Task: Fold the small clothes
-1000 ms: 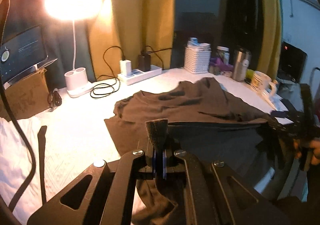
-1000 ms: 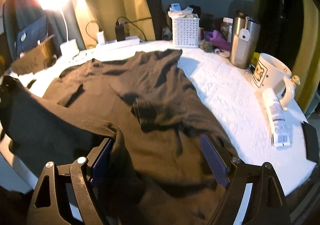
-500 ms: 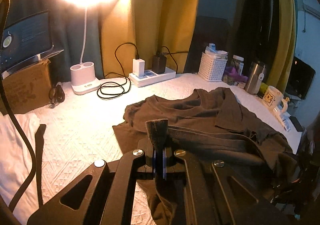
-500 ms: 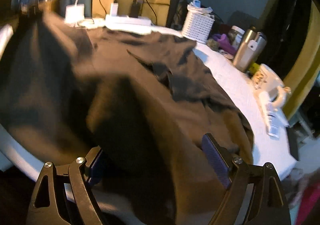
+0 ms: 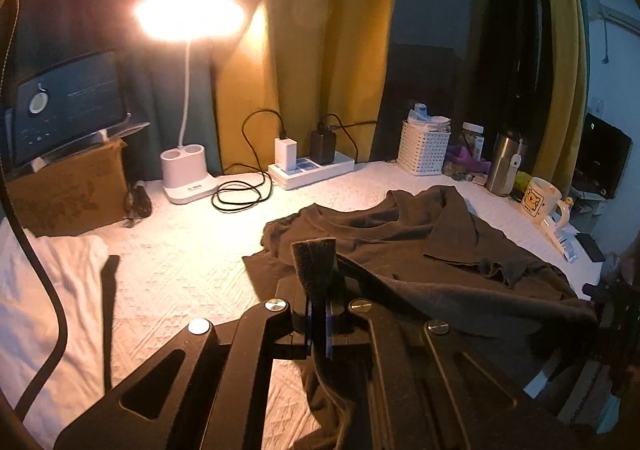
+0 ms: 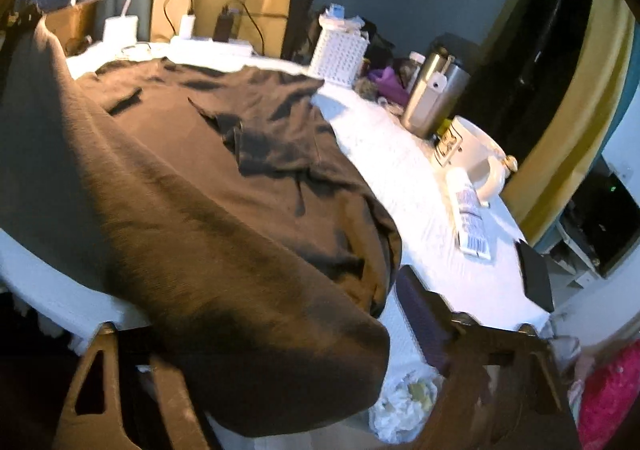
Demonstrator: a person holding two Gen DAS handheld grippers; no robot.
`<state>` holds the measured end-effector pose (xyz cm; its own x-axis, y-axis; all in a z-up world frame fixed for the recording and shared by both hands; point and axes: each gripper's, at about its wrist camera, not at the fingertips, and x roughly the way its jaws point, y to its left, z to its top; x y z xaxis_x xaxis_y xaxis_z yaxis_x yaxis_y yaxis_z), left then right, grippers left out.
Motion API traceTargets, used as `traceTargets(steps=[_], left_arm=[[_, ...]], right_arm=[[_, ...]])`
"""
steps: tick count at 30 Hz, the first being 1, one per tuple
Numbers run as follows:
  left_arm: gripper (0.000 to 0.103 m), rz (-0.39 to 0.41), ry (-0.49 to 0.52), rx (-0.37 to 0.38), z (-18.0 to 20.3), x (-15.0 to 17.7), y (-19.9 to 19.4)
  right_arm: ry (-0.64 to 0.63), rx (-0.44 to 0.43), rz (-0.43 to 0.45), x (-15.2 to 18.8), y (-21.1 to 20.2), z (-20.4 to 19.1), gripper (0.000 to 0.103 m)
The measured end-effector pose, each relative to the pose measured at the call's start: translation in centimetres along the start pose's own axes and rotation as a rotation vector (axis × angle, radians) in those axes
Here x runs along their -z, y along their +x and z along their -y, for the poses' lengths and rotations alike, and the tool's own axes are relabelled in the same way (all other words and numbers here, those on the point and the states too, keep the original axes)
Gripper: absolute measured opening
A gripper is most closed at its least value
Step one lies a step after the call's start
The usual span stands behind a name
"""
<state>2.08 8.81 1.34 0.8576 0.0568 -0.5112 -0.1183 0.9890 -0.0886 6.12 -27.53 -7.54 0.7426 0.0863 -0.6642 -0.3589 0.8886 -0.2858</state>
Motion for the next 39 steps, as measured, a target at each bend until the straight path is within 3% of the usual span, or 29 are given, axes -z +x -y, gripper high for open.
traceTargets(steps=[9,10,11,15,17,22,31,33,36,39], left_arm=[[0.003,0.035,-0.010,-0.026,0.2,-0.3,-1.3],[0.003,0.039,-0.007,-0.042,0.2,-0.4,-1.3],[0.003,0.042,-0.004,-0.057,0.1,-0.5,-1.3],[0.003,0.036,-0.019,-0.092,-1.3,-0.8,-0.8],[0.003,-0.001,-0.031,-0.097,-1.8,-0.3,0.3],[0.003,-0.093,-0.031,-0.121,-1.9,1.4,3.5],[0.003,-0.144,-0.035,-0.122,-1.7,1.8,6.2],[0.003,-0.143,-0.035,-0.121,-1.7,1.7,6.3],[0.003,-0.138,-0.035,-0.116,-2.0,1.7,6.2],[0.003,-0.134,-0.042,-0.112,-2.2,1.8,5.9]], right_arm=[[0.000,0.057,0.056,-1.4,-0.5,2.1,0.065],[-0.006,0.061,0.067,-2.2,0.0,2.2,0.069],[-0.004,0.062,0.071,-2.7,0.4,2.5,0.080],[0.163,-0.125,0.080,-5.1,3.3,5.4,0.094],[0.232,-0.237,0.012,-5.7,6.1,6.4,0.096],[0.232,-0.386,-0.116,-6.8,10.1,5.2,0.096],[0.129,-0.390,-0.029,-7.7,6.4,3.7,0.096],[0.095,-0.388,-0.042,-7.1,5.5,3.6,0.098],[0.012,-0.296,-0.071,-5.3,4.2,3.0,0.098],[0.039,-0.265,-0.109,-3.2,2.9,3.3,0.098]])
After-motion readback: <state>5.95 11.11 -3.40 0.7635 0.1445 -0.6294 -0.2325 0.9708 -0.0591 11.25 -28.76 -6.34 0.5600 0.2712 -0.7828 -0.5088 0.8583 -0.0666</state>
